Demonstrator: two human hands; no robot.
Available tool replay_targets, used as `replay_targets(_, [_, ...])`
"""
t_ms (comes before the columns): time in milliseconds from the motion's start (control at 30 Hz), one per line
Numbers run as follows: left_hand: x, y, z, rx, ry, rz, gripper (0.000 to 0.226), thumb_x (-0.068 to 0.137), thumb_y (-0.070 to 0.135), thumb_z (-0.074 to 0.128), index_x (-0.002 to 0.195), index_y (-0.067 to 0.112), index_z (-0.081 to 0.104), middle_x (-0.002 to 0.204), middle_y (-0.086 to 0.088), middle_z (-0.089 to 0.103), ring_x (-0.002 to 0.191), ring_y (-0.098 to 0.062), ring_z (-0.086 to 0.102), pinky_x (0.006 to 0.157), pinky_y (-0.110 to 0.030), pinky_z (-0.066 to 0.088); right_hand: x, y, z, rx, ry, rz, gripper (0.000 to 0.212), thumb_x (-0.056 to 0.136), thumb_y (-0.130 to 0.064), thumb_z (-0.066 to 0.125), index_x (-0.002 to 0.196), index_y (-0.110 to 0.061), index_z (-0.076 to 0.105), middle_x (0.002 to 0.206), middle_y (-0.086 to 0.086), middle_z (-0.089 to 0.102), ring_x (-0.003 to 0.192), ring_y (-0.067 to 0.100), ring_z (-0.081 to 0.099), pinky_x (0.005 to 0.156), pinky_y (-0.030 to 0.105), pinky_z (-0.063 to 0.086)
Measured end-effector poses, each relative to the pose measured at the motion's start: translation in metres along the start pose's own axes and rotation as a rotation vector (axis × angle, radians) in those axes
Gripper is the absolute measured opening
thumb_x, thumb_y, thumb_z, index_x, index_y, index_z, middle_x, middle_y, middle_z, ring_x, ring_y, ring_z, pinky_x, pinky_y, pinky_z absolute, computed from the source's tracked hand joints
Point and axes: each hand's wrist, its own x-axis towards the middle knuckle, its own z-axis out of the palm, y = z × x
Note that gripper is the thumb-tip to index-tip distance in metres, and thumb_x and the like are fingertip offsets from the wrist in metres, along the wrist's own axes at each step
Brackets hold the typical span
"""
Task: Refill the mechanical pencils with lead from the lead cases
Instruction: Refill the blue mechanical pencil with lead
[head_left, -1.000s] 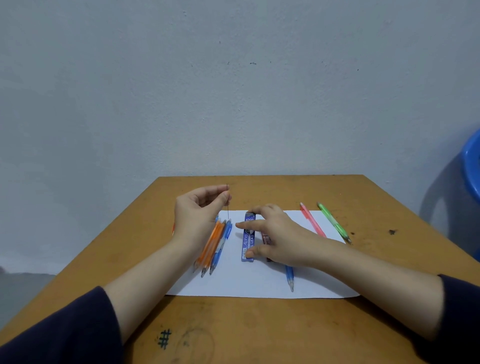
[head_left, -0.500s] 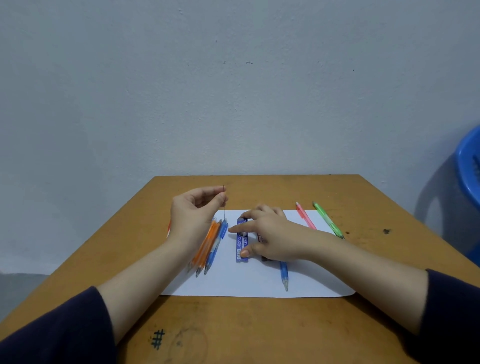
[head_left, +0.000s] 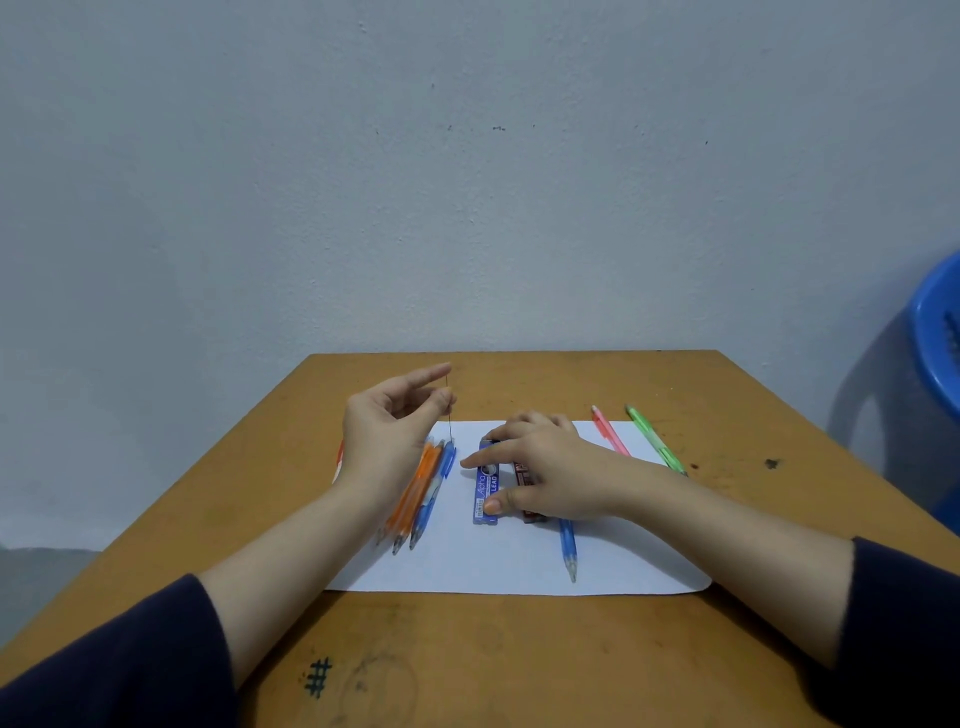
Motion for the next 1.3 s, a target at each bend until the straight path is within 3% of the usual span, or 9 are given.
replay_targets(133, [-0.001, 0.002, 0.001, -0.018, -0.002, -0.004, 0.025, 0.086, 0.01, 0.066, 0.099, 0.031, 0.069, 0.083, 0.001, 0.073, 0.082, -0.004, 0.07, 0.077, -0.024, 0.055, -0.002, 0.001, -0.003, 0.079, 0.048, 0.006, 0.053, 0.091, -0.042, 0.056, 0.141, -0.038, 0.039, 0.147, -0.009, 0.039, 0.136, 0.014, 0.022, 0.108, 0.04, 0.018])
replay_targets(233, [-0.001, 0.003, 0.0, -0.022, -0.001, -0.014, 0.022, 0.086, 0.012, 0.066, 0.098, 0.031, 0.068, 0.083, 0.001, 0.073, 0.083, -0.003, 0.069, 0.073, -0.023, 0.055, -0.006, 0.003, -0.013, 0.232, 0.164, 0.032, 0.045, 0.091, -0.035, 0.059, 0.135, -0.036, 0.048, 0.136, -0.008, 0.052, 0.126, 0.011, 0.04, 0.103, 0.034, 0.033])
replay_targets(300, [-0.002, 0.003, 0.0, -0.036, -0.001, -0.031, 0.02, 0.087, 0.015, 0.066, 0.097, 0.033, 0.067, 0.082, 0.002, 0.073, 0.084, -0.003, 0.069, 0.064, -0.019, 0.055, -0.007, 0.006, -0.021, 0.339, 0.289, 0.109, 0.035, 0.091, -0.028, 0.061, 0.126, -0.033, 0.058, 0.116, -0.008, 0.063, 0.104, 0.008, 0.054, 0.089, 0.024, 0.044])
replay_targets(367, [-0.002, 0.004, 0.001, -0.033, 0.01, -0.033, 0.02, 0.088, 0.016, 0.066, 0.097, 0.034, 0.067, 0.082, 0.004, 0.072, 0.084, -0.002, 0.068, 0.059, -0.014, 0.052, -0.007, 0.011, -0.027, 0.389, 0.365, 0.206, 0.028, 0.09, -0.018, 0.061, 0.116, -0.028, 0.065, 0.091, -0.007, 0.064, 0.079, 0.005, 0.055, 0.069, 0.014, 0.042])
replay_targets(433, [-0.001, 0.004, 0.001, -0.028, 0.025, -0.027, 0.02, 0.088, 0.015, 0.066, 0.097, 0.033, 0.066, 0.082, 0.002, 0.072, 0.081, -0.001, 0.068, 0.061, -0.011, 0.052, -0.009, 0.017, -0.031, 0.336, 0.343, 0.304, 0.027, 0.087, -0.016, 0.063, 0.113, -0.026, 0.066, 0.082, -0.005, 0.061, 0.07, 0.005, 0.053, 0.062, 0.017, 0.04])
replay_targets(700, [-0.001, 0.005, 0.002, -0.026, 0.038, -0.021, 0.019, 0.087, 0.013, 0.067, 0.096, 0.03, 0.066, 0.083, -0.002, 0.072, 0.078, 0.001, 0.068, 0.065, -0.009, 0.051, -0.017, 0.009, -0.03, 0.271, -0.018, 0.575, 0.065, 0.076, -0.027, 0.078, 0.132, -0.009, 0.05, 0.083, 0.003, 0.062, 0.073, 0.02, 0.064, 0.074, 0.032, 0.057])
replay_targets(833, [-0.002, 0.006, 0.002, -0.021, 0.038, -0.017, 0.019, 0.087, 0.013, 0.067, 0.095, 0.03, 0.066, 0.084, -0.002, 0.072, 0.078, 0.001, 0.068, 0.066, -0.008, 0.05, -0.018, 0.002, -0.03, 0.358, -0.008, 0.604, 0.049, 0.075, -0.012, 0.077, 0.12, 0.0, 0.061, 0.079, 0.01, 0.069, 0.065, 0.025, 0.069, 0.07, 0.035, 0.059])
replay_targets(1033, [-0.002, 0.007, 0.002, -0.045, 0.057, -0.022, 0.017, 0.087, 0.013, 0.067, 0.101, 0.023, 0.066, 0.082, -0.002, 0.072, 0.078, -0.001, 0.068, 0.064, -0.008, 0.05, -0.019, 0.001, -0.037, 0.536, 0.09, 0.586, 0.028, 0.081, -0.006, 0.07, 0.109, -0.004, 0.068, 0.06, 0.004, 0.062, 0.042, 0.009, 0.057, 0.045, 0.017, 0.048])
replay_targets(1300, [-0.002, 0.012, 0.002, -0.08, 0.094, 0.044, 0.016, 0.087, 0.01, 0.066, 0.102, 0.016, 0.065, 0.08, -0.001, 0.071, 0.077, -0.001, 0.068, 0.072, -0.011, 0.052, -0.018, -0.007, -0.033, 0.748, 0.232, 0.375, 0.032, 0.086, -0.01, 0.064, 0.116, -0.021, 0.067, 0.079, 0.0, 0.068, 0.063, 0.006, 0.058, 0.058, 0.021, 0.048])
